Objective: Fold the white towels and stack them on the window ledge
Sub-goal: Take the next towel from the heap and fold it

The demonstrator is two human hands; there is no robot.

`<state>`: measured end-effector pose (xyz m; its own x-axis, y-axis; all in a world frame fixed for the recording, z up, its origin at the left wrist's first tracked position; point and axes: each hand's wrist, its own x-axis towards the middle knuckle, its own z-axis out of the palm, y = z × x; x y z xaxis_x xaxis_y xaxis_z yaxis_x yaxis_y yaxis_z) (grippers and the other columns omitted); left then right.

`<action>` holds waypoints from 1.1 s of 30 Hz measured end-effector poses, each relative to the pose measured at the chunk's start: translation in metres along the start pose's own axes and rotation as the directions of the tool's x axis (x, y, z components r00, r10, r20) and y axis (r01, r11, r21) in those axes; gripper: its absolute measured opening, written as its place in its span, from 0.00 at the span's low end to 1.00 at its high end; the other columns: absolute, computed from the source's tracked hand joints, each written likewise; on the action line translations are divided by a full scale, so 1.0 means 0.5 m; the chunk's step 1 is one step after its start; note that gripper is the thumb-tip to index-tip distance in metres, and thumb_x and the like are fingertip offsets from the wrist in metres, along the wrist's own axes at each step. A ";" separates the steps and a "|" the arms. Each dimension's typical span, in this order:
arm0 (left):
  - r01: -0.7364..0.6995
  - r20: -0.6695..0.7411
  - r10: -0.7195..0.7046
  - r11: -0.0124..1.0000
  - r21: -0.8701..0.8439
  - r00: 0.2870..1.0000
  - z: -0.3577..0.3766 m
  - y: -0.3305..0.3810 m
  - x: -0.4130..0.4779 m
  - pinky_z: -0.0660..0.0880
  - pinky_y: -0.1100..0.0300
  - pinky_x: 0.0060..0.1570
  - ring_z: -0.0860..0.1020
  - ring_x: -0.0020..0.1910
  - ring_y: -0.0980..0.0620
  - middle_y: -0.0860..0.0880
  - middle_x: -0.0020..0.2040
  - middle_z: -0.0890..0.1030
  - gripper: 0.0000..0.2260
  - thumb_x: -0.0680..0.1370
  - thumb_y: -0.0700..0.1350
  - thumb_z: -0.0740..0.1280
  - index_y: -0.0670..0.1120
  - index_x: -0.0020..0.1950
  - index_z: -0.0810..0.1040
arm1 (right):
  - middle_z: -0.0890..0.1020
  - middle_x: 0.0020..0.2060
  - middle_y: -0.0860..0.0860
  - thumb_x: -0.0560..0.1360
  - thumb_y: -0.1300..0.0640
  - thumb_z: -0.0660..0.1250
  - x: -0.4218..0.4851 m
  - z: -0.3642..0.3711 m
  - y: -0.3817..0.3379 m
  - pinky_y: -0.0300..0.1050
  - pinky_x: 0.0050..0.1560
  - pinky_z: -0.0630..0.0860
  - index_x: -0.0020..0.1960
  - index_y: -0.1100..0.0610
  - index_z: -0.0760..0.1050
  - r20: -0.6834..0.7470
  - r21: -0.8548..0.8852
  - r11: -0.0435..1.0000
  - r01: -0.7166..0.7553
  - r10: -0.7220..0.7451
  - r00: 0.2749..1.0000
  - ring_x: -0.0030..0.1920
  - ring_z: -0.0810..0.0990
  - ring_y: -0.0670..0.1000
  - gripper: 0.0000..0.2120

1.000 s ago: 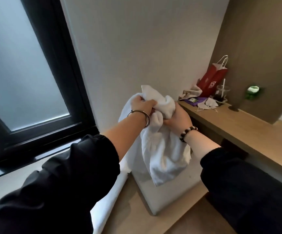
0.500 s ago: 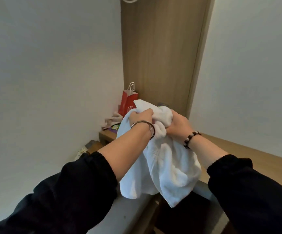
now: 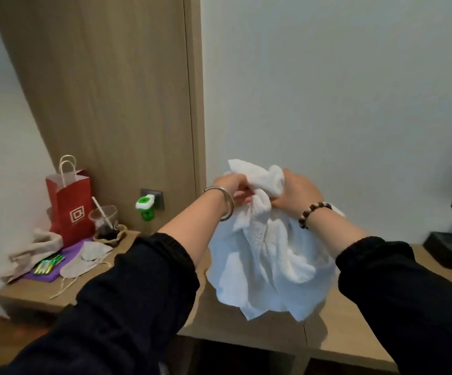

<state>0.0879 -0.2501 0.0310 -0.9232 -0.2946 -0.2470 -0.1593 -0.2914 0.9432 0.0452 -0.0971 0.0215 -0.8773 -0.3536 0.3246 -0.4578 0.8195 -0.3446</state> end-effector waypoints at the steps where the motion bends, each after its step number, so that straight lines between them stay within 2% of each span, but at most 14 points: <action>1: 0.038 0.049 -0.047 0.985 0.171 0.998 0.003 -0.018 0.048 0.73 0.61 0.31 0.76 0.34 0.51 0.48 0.38 0.76 0.05 0.77 0.36 0.62 0.45 0.44 0.73 | 0.79 0.52 0.53 0.64 0.39 0.69 0.026 0.033 0.046 0.51 0.48 0.75 0.61 0.50 0.67 0.045 -0.050 0.997 -0.064 0.066 0.997 0.52 0.78 0.58 0.30; 3: 0.080 0.098 -0.141 0.880 0.468 0.985 0.002 -0.072 0.144 0.70 0.60 0.39 0.75 0.44 0.51 0.49 0.48 0.76 0.08 0.78 0.40 0.63 0.48 0.56 0.75 | 0.71 0.65 0.58 0.69 0.40 0.70 0.058 0.106 0.131 0.54 0.61 0.71 0.72 0.54 0.59 0.195 -0.160 0.973 -0.168 0.198 0.961 0.64 0.70 0.60 0.39; 6: 0.082 0.124 -0.215 0.749 0.657 0.969 0.002 -0.154 0.267 0.70 0.56 0.52 0.73 0.58 0.49 0.46 0.62 0.73 0.22 0.78 0.40 0.62 0.47 0.72 0.65 | 0.58 0.74 0.57 0.75 0.40 0.63 0.079 0.196 0.229 0.56 0.70 0.62 0.77 0.55 0.49 0.314 -0.243 0.942 -0.231 0.302 0.900 0.72 0.60 0.59 0.39; 8: -0.002 0.165 -0.198 0.635 0.773 0.966 0.014 -0.193 0.332 0.67 0.57 0.61 0.69 0.67 0.47 0.45 0.70 0.69 0.26 0.78 0.41 0.63 0.46 0.76 0.60 | 0.54 0.76 0.56 0.75 0.39 0.61 0.093 0.240 0.269 0.58 0.72 0.59 0.77 0.53 0.48 0.340 -0.268 0.935 -0.233 0.318 0.885 0.74 0.56 0.58 0.38; 12: -0.189 0.263 -0.149 0.386 0.903 0.953 0.055 -0.272 0.419 0.58 0.54 0.71 0.59 0.75 0.46 0.46 0.77 0.56 0.32 0.77 0.47 0.63 0.50 0.78 0.52 | 0.44 0.77 0.52 0.74 0.36 0.61 0.099 0.299 0.309 0.64 0.73 0.49 0.77 0.47 0.43 0.443 -0.287 0.926 -0.248 0.357 0.822 0.77 0.45 0.55 0.41; 14: -0.279 0.311 -0.196 0.174 0.944 0.930 0.069 -0.325 0.443 0.52 0.52 0.74 0.49 0.77 0.45 0.43 0.78 0.47 0.35 0.78 0.51 0.62 0.50 0.78 0.46 | 0.40 0.77 0.51 0.71 0.33 0.63 0.104 0.322 0.335 0.68 0.71 0.47 0.77 0.45 0.38 0.496 -0.286 0.925 -0.251 0.366 0.787 0.77 0.42 0.54 0.46; 16: -0.308 0.312 -0.310 0.065 0.949 0.898 0.066 -0.392 0.454 0.48 0.50 0.74 0.44 0.77 0.44 0.43 0.78 0.42 0.39 0.77 0.57 0.62 0.50 0.78 0.40 | 0.38 0.77 0.51 0.67 0.31 0.66 0.102 0.351 0.368 0.70 0.70 0.47 0.76 0.43 0.33 0.563 -0.278 0.927 -0.251 0.369 0.739 0.76 0.39 0.54 0.53; 18: -0.276 0.273 -0.389 0.050 0.960 0.880 0.056 -0.454 0.444 0.49 0.45 0.74 0.42 0.77 0.44 0.48 0.78 0.39 0.47 0.72 0.64 0.65 0.53 0.77 0.35 | 0.37 0.76 0.51 0.65 0.31 0.68 0.084 0.388 0.404 0.70 0.70 0.48 0.74 0.41 0.29 0.633 -0.272 0.933 -0.234 0.357 0.687 0.76 0.38 0.54 0.56; 20: -0.209 0.206 -0.370 0.033 0.977 0.906 0.047 -0.505 0.422 0.50 0.39 0.71 0.38 0.76 0.46 0.54 0.76 0.36 0.48 0.71 0.67 0.64 0.56 0.76 0.33 | 0.37 0.76 0.51 0.65 0.32 0.69 0.066 0.425 0.441 0.68 0.70 0.50 0.74 0.40 0.28 0.666 -0.235 0.947 -0.220 0.322 0.673 0.76 0.39 0.55 0.57; 23: -0.152 0.132 -0.231 -0.070 0.986 0.964 0.060 -0.533 0.377 0.48 0.37 0.70 0.36 0.76 0.48 0.53 0.76 0.34 0.43 0.75 0.64 0.62 0.56 0.76 0.34 | 0.47 0.77 0.52 0.67 0.39 0.70 0.071 0.447 0.498 0.59 0.70 0.60 0.75 0.41 0.33 0.629 -0.111 0.976 -0.185 0.213 0.748 0.75 0.49 0.56 0.53; 26: -0.075 0.069 -0.112 -0.050 0.996 0.991 0.087 -0.549 0.365 0.54 0.40 0.71 0.44 0.77 0.48 0.52 0.78 0.43 0.38 0.75 0.59 0.63 0.55 0.77 0.44 | 0.60 0.71 0.54 0.71 0.51 0.67 0.080 0.451 0.545 0.50 0.63 0.68 0.77 0.45 0.42 0.564 -0.052 0.995 -0.088 0.102 0.820 0.68 0.60 0.57 0.44; 28: -0.033 0.033 -0.008 0.023 0.999 0.999 0.108 -0.553 0.357 0.64 0.46 0.68 0.53 0.74 0.47 0.50 0.77 0.54 0.33 0.75 0.51 0.65 0.54 0.76 0.53 | 0.63 0.69 0.53 0.73 0.56 0.66 0.075 0.445 0.565 0.48 0.60 0.70 0.77 0.49 0.49 0.529 -0.015 0.999 -0.040 0.042 0.848 0.65 0.63 0.56 0.38; 30: 0.005 -0.007 0.106 0.025 1.000 0.994 0.134 -0.561 0.333 0.67 0.53 0.64 0.58 0.72 0.47 0.49 0.74 0.59 0.31 0.74 0.44 0.65 0.52 0.75 0.57 | 0.66 0.66 0.53 0.73 0.60 0.64 0.065 0.436 0.587 0.48 0.57 0.72 0.75 0.51 0.55 0.506 0.043 0.998 -0.034 0.008 0.863 0.64 0.64 0.56 0.33; 33: 0.264 -0.268 0.266 0.054 0.963 0.926 0.166 -0.601 0.272 0.67 0.54 0.58 0.64 0.68 0.46 0.48 0.71 0.63 0.31 0.76 0.48 0.64 0.52 0.76 0.55 | 0.69 0.62 0.52 0.74 0.62 0.62 0.045 0.411 0.625 0.47 0.52 0.72 0.72 0.52 0.60 0.487 0.114 0.992 -0.056 -0.007 0.874 0.62 0.66 0.54 0.28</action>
<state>-0.0187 -0.1272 -0.2675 -0.8032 -0.5946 -0.0376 -0.5891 0.7831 0.1994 -0.1474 0.0583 -0.2598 -0.8334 -0.5339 -0.1427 -0.4215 0.7812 -0.4606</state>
